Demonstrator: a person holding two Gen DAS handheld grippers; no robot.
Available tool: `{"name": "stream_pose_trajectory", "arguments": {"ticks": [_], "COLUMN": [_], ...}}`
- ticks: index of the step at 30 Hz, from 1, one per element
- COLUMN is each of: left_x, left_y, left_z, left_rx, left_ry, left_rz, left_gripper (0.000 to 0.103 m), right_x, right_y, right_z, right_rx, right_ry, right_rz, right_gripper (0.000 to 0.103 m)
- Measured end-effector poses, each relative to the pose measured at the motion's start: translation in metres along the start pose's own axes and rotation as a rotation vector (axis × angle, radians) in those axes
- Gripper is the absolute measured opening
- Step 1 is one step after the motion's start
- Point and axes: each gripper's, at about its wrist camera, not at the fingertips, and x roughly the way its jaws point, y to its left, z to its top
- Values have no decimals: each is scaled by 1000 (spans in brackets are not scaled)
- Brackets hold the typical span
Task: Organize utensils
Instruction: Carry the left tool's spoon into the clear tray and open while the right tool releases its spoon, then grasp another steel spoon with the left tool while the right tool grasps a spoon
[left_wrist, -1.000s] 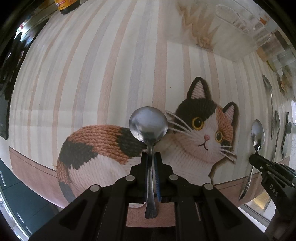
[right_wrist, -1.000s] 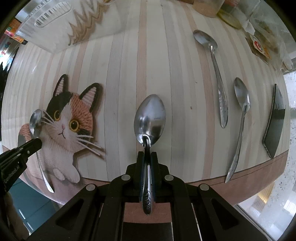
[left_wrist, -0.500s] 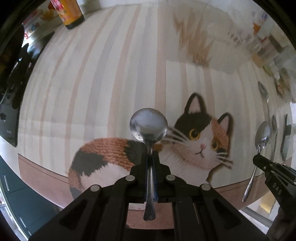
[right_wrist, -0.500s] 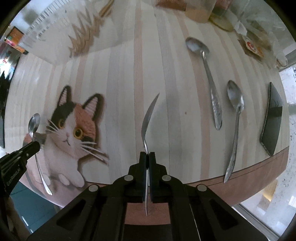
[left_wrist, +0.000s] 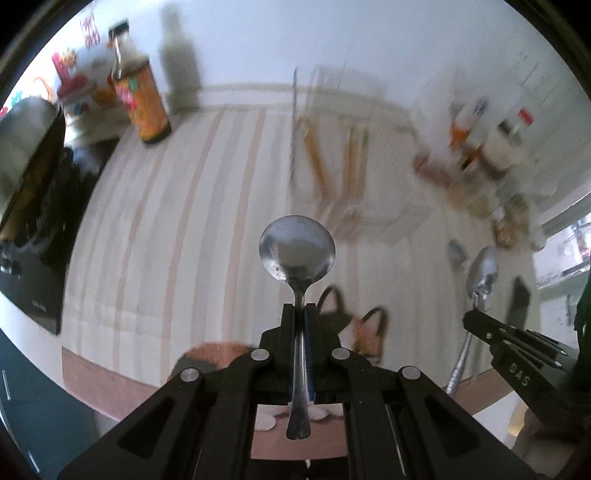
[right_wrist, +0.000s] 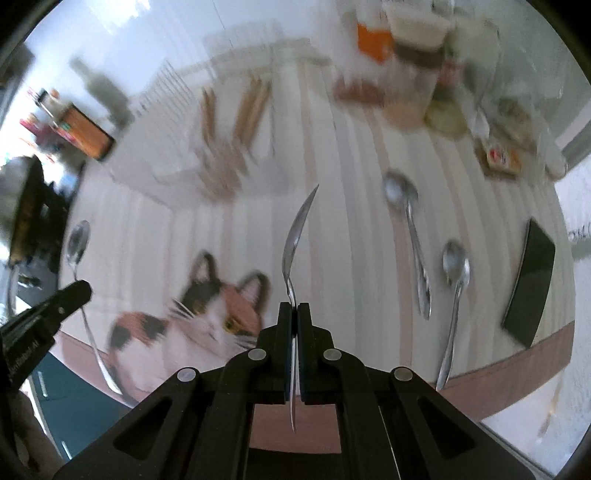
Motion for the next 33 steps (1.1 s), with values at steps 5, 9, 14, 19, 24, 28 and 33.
{"name": "stream_pose_trajectory", "arguments": {"ticks": [5,9,14,19,24,28,33], "left_x": [-23,-27,0,45,76,83,70], "left_y": [-15,-21,-23,-23,-17,-10,-5], "left_z": [48,95,145,182,198,197,186], "left_rx": [8,-15,-37,-55,-68,-89,-73], "left_ry": [-59,-72,-25,67,130,155,88], "left_rz": [-61,-130,-166,-176,-155,-97,36], "left_gripper": [2,2,2,2,4,6,36], "right_x": [-44,-58,-38,3,42,58,48], "right_y": [13,20,23,29,38,42,28], "right_z": [47,92,152,197,215,217,210], "right_rx": [-8,-7,16,21,-6,-35,-18], "right_ry": [-99,-151,-137,-74,-25,19,-8], "right_rz": [67,104,150,164,136,112,104], "right_gripper": [2,2,2,2,3,5,14]}}
